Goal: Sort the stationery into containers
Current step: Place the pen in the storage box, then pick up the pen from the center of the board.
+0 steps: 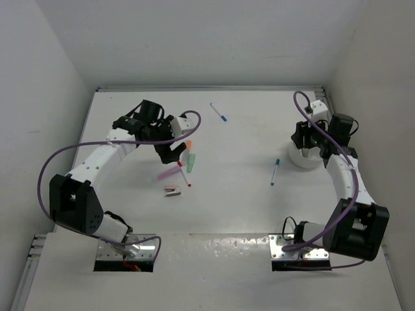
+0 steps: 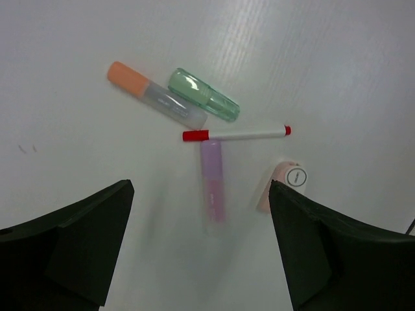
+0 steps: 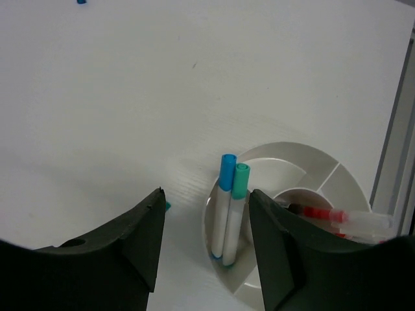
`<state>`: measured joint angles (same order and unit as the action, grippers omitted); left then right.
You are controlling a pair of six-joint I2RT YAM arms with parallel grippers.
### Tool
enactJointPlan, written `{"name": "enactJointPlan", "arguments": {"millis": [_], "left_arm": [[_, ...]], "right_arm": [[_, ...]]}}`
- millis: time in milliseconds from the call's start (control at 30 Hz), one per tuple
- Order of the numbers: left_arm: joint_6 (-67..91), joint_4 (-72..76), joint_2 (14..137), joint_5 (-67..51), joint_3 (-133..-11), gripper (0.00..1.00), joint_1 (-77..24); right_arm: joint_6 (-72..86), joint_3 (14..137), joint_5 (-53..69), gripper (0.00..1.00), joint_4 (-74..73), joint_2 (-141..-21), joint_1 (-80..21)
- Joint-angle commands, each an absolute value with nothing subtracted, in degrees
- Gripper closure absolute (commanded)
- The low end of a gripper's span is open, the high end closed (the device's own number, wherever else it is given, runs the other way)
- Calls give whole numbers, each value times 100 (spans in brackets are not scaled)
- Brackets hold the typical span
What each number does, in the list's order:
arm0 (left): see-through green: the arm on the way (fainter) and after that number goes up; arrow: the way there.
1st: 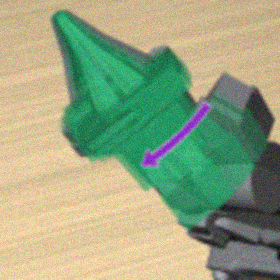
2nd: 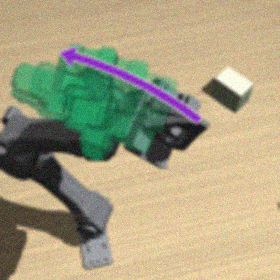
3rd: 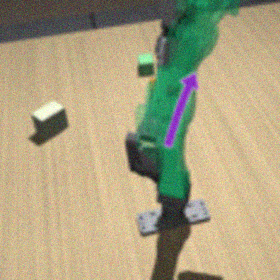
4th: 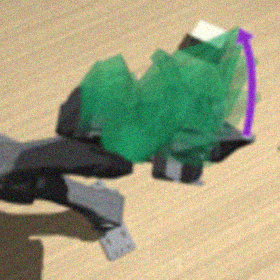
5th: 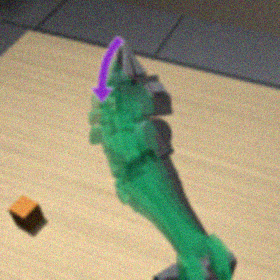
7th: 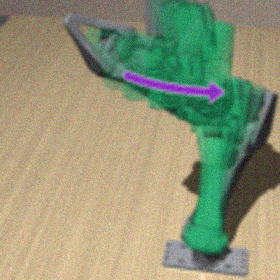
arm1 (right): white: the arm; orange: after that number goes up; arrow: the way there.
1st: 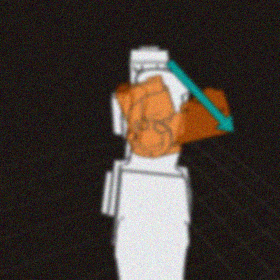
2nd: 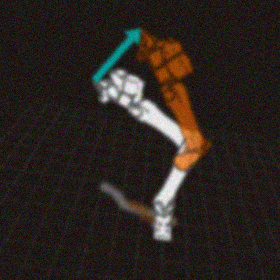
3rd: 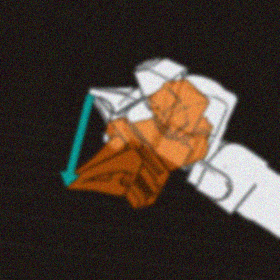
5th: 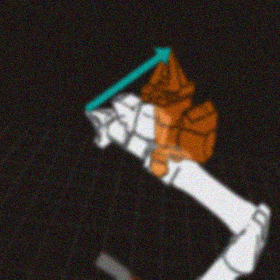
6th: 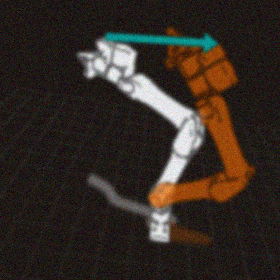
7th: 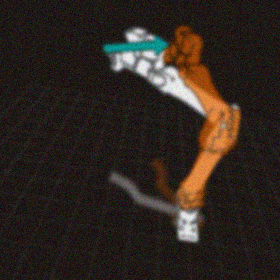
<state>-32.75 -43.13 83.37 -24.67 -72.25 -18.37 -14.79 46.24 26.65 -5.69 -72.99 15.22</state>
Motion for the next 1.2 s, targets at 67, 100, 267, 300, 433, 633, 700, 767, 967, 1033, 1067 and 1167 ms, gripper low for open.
{"name": "enactJointPlan", "arguments": {"millis": [67,100,267,300,433,633,700,767,967,1033,1067,1167], "left_arm": [[-5772,-5062,8410,-3112,-7119,21,-1942],[-6018,-5176,8481,-3094,-7119,24,-2003],[-7047,-5229,9087,-2742,-7207,55,-2452],[-7240,-5195,9157,-2742,-7198,56,-2513],[-7593,-5036,9342,-2725,-7032,53,-2707],[-8217,-4667,9351,-2435,-6557,45,-3023],[-8471,-4755,9422,-2408,-6557,43,-3085],[-8682,-4799,9510,-2452,-6557,43,-3102],[-8982,-4597,9790,-2391,-6513,46,-3243],[-9070,-4632,9896,-2321,-6530,47,-3287],[-9175,-4649,9992,-2312,-6574,49,-3305],[-9246,-4702,10177,-2250,-6627,54,-3357]], "right_arm": [[-301,5307,3084,46,-1044,-6724,1354],[-160,5361,3128,46,-1133,-6645,1293],[589,5344,3243,46,-1335,-6460,1002],[624,5352,3226,46,-1397,-6460,950],[580,5353,3182,47,-1678,-6504,932],[562,5405,3190,46,-1784,-6627,932],[606,5423,3199,46,-1793,-6671,923],[606,5449,3199,46,-1828,-6723,923],[589,5458,3190,46,-1863,-6794,923],[580,5458,3182,46,-1890,-6803,914],[563,5458,3182,46,-1898,-6820,914],[519,5475,3182,46,-1925,-6829,914]]}}
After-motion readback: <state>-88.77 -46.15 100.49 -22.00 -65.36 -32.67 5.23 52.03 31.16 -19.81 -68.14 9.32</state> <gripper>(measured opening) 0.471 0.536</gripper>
